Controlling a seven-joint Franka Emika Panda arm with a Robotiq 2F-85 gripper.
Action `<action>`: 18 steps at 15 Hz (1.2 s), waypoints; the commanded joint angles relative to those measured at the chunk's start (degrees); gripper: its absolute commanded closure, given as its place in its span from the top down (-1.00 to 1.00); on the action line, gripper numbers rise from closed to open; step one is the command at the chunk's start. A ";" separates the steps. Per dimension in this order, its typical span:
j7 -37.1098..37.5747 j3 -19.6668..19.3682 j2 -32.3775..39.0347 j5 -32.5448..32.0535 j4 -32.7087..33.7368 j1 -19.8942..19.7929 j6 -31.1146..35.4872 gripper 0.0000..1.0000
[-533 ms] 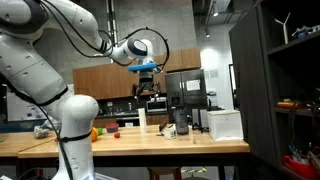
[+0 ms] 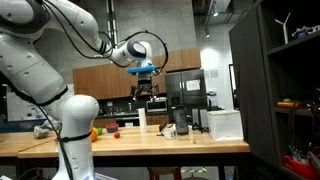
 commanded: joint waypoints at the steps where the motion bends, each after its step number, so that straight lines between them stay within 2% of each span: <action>1: 1.52 1.20 -0.67 1.93 -1.58 1.44 2.22 1.00; 10: 12.11 8.38 -0.58 9.05 -6.83 5.16 11.03 1.00; 18: 18.63 16.30 3.60 16.35 -10.31 12.31 22.50 1.00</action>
